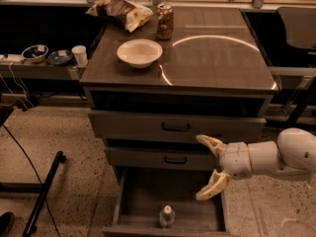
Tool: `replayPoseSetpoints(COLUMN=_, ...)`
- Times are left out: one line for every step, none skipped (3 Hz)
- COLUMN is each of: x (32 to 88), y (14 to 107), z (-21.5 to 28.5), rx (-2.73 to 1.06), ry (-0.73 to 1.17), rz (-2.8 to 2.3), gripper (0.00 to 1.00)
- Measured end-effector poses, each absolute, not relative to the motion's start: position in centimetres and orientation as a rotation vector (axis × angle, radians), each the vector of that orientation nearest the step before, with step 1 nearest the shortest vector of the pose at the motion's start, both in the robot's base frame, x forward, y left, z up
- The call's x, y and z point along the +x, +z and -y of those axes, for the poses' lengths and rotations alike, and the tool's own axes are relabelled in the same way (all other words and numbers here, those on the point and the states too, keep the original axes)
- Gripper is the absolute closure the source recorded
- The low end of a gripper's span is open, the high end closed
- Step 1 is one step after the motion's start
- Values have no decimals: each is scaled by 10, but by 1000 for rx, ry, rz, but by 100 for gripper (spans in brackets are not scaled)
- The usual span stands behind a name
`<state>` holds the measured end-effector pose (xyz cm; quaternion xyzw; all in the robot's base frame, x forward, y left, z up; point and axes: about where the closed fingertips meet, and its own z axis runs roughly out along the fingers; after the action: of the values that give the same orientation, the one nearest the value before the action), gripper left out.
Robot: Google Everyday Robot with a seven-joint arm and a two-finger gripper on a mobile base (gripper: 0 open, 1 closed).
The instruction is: Pick blue plastic bottle from bottom drawer and place on counter
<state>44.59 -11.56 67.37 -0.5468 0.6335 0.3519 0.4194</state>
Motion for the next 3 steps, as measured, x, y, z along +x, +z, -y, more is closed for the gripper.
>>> replayPoseSetpoints(x=420, y=592, z=134, rx=-1410, ry=954, rz=-1640, gripper=0)
replayPoseSetpoints(x=397, y=524, z=153, rx=-1482, ry=948, rz=-1690, gripper=0)
replayPoseSetpoints(x=395, y=519, z=154, rx=-1488, ry=951, rz=-1693, gripper=0)
